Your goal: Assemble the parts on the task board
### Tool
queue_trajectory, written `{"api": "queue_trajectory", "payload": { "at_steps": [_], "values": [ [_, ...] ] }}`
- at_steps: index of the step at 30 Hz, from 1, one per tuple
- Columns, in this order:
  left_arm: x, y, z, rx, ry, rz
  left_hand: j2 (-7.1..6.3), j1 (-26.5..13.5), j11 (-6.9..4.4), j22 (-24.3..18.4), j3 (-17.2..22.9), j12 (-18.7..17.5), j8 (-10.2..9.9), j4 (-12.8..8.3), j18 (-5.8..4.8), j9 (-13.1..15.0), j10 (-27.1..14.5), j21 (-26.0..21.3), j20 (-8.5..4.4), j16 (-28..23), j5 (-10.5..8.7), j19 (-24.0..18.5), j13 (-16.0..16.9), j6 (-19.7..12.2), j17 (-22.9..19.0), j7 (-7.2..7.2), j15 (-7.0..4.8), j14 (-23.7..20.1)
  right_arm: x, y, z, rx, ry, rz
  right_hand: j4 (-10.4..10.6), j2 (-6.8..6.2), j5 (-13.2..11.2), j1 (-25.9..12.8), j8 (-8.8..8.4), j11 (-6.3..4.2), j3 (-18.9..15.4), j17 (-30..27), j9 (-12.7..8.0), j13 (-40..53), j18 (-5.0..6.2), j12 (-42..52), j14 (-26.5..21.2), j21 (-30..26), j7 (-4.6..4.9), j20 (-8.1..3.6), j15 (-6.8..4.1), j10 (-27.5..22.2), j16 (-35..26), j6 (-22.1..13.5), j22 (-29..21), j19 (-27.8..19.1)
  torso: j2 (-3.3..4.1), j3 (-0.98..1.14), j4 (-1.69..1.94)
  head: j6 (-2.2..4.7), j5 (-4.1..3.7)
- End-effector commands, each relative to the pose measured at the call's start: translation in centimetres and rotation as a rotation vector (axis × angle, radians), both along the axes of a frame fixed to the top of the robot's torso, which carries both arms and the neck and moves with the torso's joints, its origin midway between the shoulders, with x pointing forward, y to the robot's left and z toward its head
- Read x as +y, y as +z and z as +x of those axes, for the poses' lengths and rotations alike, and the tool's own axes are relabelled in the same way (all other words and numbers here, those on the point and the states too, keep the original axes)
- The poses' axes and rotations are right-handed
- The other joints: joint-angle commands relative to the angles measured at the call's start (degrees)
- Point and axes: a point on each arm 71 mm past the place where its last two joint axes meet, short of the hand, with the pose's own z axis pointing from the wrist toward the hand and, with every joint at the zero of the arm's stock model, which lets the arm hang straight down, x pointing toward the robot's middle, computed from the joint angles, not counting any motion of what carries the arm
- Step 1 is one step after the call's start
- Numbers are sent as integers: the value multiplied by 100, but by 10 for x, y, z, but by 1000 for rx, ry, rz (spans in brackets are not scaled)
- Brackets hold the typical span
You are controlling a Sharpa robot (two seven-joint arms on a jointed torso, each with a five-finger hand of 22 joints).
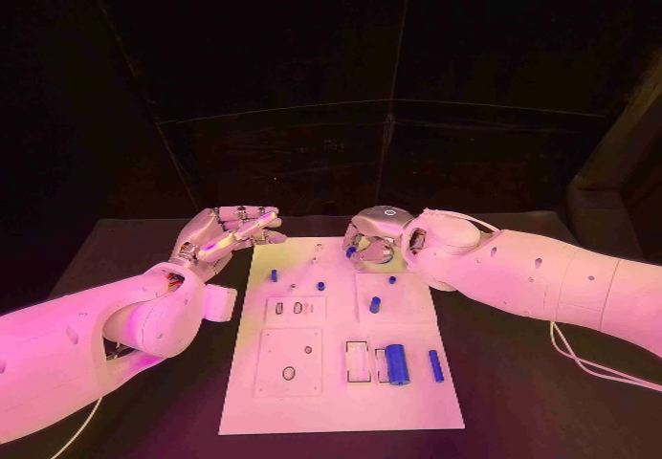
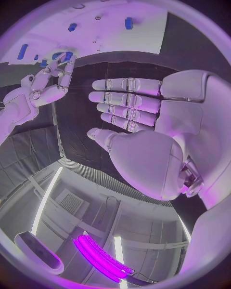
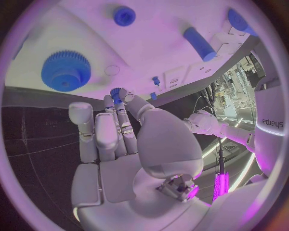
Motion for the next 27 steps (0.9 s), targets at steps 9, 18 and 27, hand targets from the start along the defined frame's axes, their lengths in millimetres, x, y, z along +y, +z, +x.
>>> {"api": "queue_trajectory", "payload": {
  "at_steps": [9, 18, 27],
  "values": [
    [-2, 3, 1, -11, -16, -5, -3, -68, 16, -14, 5, -43, -41, -35, 80, -6, 20, -43, 22, -32, -20, 39, -8, 18, 7, 25, 37, -24, 22, 11, 12, -111, -43, 122, 43, -133, -76, -74, -38, 40, 251, 24, -21, -3, -53, -9, 72, 83, 37, 10, 33, -61, 66, -25, 42, -45, 16, -5, 27, 33, -37],
    [-3, 4, 2, -13, -18, -5, -4, -85, 24, -24, -6, -60, -54, -41, 81, -6, 17, -56, 27, -53, -23, 41, -8, 16, 12, 34, 42, -22, 47, 5, 21, -79, -30, 90, 69, -183, -133, -121, -40, 53, 327, 48, -22, -3, -53, -9, 75, 103, 48, 24, 45, -107, 93, -61, 57, -53, 28, -1, 38, 28, -25],
    [-3, 5, 3, -15, -19, -5, -4, -85, 24, -24, -6, -60, -54, -41, 81, -6, 17, -56, 27, -53, -23, 41, -8, 16, 12, 34, 42, -22, 58, 0, 25, -58, -35, 34, 82, -210, -176, -142, -38, 58, 358, 42, -21, -2, -52, -7, 73, 110, 51, 30, 50, -122, 98, -74, 57, -61, 34, 0, 35, 20, 7]
  ]
}}
